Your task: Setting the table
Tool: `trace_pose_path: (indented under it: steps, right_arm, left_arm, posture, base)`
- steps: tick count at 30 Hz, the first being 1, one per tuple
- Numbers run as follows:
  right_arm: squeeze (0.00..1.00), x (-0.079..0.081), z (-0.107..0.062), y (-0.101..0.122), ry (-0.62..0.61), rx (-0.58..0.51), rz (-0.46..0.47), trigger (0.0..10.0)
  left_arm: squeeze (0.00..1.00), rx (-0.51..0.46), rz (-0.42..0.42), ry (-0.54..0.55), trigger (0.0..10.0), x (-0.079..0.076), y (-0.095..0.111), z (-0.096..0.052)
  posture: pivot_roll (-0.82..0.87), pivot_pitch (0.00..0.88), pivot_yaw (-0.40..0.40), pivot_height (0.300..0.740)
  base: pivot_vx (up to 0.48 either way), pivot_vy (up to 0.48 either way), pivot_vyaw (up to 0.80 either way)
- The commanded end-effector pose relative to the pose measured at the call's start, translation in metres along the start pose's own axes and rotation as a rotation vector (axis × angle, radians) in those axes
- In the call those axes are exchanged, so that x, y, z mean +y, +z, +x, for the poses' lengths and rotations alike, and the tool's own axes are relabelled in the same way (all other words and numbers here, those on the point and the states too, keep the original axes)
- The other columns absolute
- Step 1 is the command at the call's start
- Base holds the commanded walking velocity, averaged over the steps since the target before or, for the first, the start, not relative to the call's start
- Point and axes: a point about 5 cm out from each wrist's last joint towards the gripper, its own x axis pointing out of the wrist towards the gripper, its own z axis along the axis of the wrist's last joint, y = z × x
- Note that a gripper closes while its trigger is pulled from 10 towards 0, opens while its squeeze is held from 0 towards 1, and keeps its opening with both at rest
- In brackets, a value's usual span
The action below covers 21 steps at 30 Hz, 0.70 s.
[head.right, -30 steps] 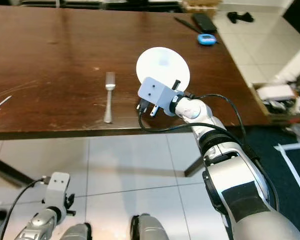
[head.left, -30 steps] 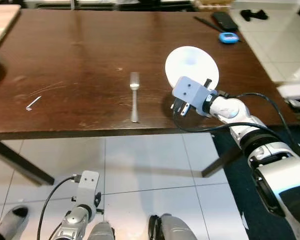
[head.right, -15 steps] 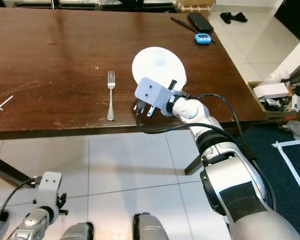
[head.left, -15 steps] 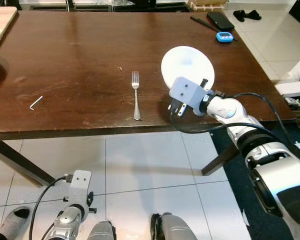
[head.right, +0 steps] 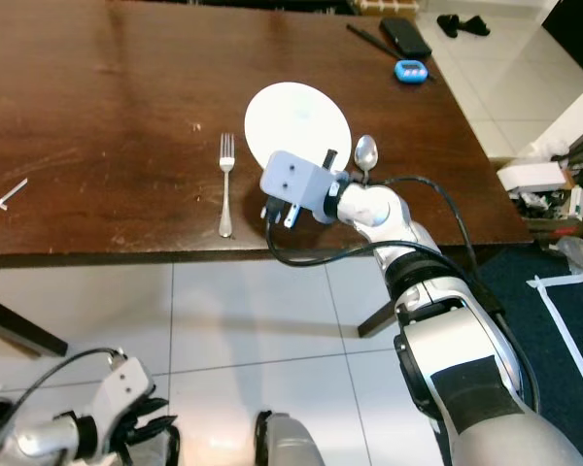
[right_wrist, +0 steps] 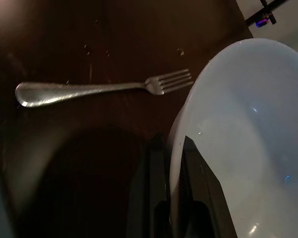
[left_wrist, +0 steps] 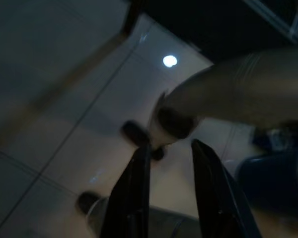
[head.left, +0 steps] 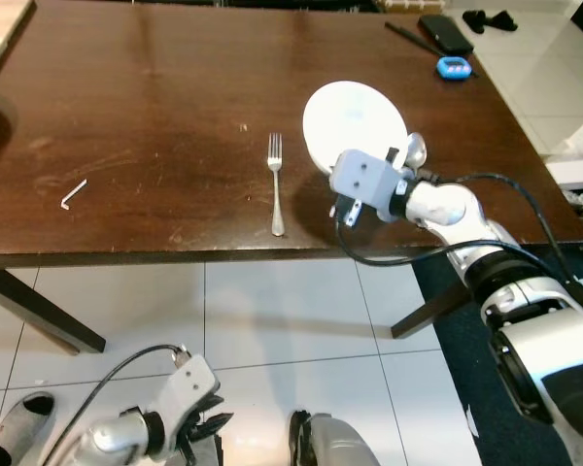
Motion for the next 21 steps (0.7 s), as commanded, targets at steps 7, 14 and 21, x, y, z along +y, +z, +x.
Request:
trace_pose_path:
  steps: [7, 14, 21]
  right_arm:
    - [0.00, 0.004, -0.003, -0.001, 0.020, -0.031, 0.031, 10.0]
    - [0.00, 0.004, -0.003, 0.000, 0.029, -0.035, 0.033, 10.0]
    - [0.00, 0.004, -0.003, 0.004, 0.058, -0.070, 0.035, 10.0]
  left_arm:
    - [0.00, -0.328, -0.114, -0.037, 10.0, 0.016, 0.073, -0.022]
    - [0.00, -0.549, -0.096, 0.031, 10.0, 0.042, 0.126, -0.050]
    - [0.00, -0.614, -0.025, 0.228, 10.0, 0.062, 0.151, -0.056]
  posture:
    - [0.08, 0.106, -0.057, 0.740]
    - [0.07, 0.100, -0.055, 0.740]
    - [0.06, 0.099, -0.059, 0.740]
  base:
    - [0.000, 0.000, 0.00]
    - [0.000, 0.000, 0.00]
    - [0.000, 0.000, 0.00]
